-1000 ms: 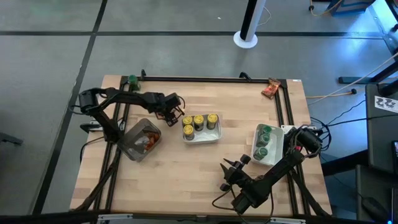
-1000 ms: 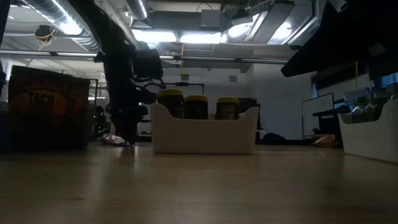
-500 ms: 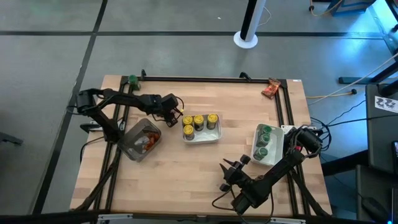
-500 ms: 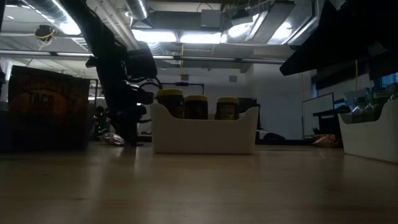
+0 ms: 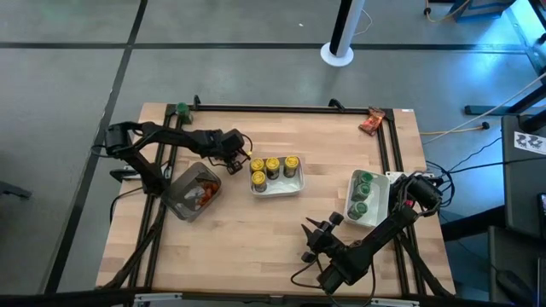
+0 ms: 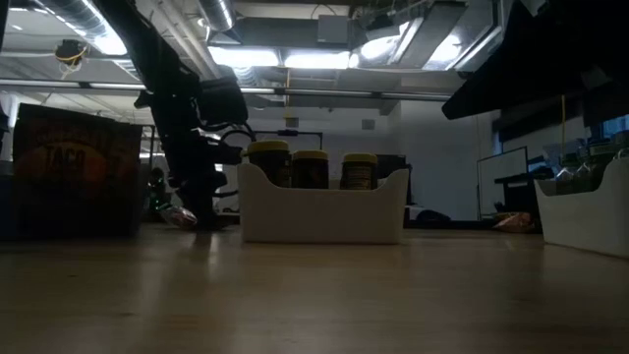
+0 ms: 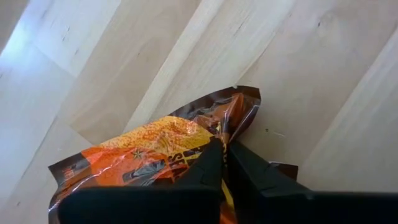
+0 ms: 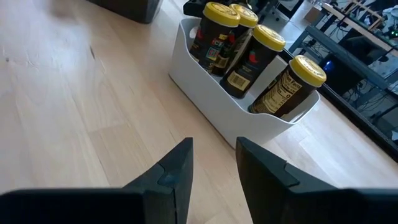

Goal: Sort spices by type
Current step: Put the left orange seasoning pack into the black bin

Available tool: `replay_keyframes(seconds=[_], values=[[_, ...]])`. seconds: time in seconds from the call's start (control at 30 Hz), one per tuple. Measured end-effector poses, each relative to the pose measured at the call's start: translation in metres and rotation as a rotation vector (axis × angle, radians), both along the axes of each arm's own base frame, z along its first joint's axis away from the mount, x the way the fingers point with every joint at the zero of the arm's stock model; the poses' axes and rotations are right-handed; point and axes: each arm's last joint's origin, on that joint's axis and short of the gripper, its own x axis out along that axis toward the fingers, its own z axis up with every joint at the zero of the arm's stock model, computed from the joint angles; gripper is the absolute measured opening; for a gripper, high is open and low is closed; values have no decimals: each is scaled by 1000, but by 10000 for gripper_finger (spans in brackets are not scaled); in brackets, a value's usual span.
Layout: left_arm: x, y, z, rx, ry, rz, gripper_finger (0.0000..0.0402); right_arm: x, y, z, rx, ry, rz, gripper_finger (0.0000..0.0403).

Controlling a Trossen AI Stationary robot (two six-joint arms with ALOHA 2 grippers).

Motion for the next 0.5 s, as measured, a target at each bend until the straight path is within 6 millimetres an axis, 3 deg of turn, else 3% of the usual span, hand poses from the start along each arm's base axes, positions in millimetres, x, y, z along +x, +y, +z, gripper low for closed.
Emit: replay_keyframes(seconds=[0.23, 0.5], values=[[4, -7, 7, 1, 17, -37, 1, 0, 0, 0, -3, 3, 2, 121], [7, -20, 42, 21, 15, -76, 0, 0, 0, 0, -2, 3, 2, 121]])
